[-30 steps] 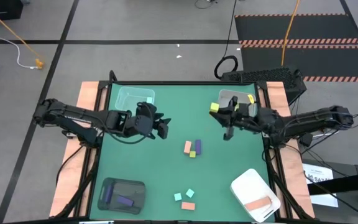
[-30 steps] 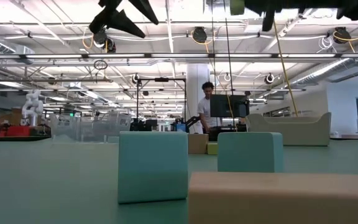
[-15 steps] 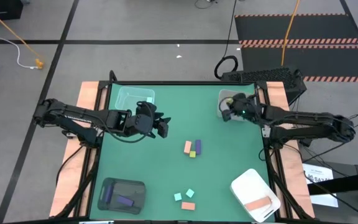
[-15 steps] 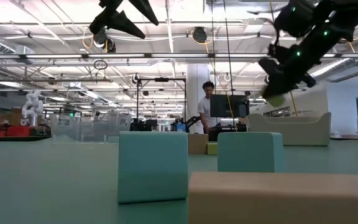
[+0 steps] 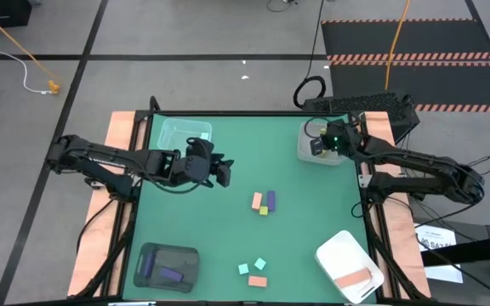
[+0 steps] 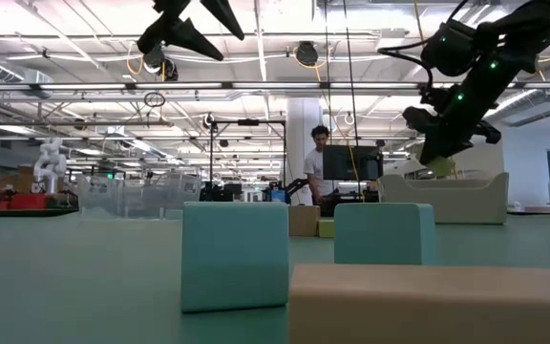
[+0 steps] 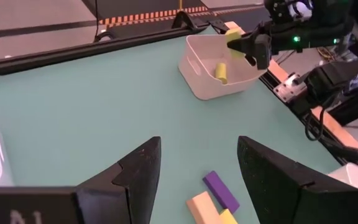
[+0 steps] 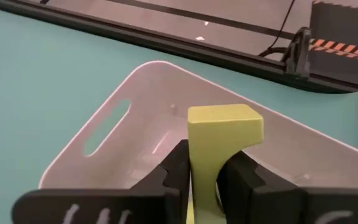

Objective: Sort & place blocks by color
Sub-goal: Put the right light green block into the gray bin, then put the top brown block into the white bin

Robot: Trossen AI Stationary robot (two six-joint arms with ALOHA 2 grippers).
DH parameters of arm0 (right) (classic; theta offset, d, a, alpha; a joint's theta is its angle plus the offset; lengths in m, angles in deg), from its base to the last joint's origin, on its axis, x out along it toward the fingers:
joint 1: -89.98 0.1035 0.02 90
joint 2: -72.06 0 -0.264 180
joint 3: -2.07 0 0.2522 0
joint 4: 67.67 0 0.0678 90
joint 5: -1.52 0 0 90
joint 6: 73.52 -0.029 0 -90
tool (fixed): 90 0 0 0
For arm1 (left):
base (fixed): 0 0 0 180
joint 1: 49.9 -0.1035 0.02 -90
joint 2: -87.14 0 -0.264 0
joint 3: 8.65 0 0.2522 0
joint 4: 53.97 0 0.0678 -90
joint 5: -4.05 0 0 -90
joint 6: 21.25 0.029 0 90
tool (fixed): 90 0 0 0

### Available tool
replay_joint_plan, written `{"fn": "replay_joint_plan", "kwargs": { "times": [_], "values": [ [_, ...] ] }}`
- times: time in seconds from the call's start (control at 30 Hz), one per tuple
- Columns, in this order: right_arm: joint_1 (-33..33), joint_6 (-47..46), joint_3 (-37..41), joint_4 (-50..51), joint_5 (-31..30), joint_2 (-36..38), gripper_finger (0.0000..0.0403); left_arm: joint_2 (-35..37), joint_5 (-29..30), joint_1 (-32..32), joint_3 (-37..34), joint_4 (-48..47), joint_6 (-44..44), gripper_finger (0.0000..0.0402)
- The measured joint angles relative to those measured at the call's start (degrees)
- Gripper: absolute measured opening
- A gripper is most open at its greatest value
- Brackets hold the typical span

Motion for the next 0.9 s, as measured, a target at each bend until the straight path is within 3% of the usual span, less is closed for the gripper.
{"fn": "replay_joint_plan", "kwargs": {
  "times": [0.53, 0.73, 0.9],
  "values": [
    [-0.51, -2.7, 0.0, 0.0, 4.89, 0.0, 0.0239, -14.19, -2.51, -0.98, 0.03, 8.82, -1.76, 0.0214],
    [-0.51, -6.94, 0.0, -0.22, 7.53, 0.0, 0.0276, -20.65, -5.07, -0.98, 0.03, 10.86, -11.85, 0.0214],
    [-0.49, -10.35, 0.0, -0.46, 9.2, 0.02, 0.0287, -25.28, -8.93, 0.17, 0.03, 11.29, -14.98, 0.0214]
  ]
}}
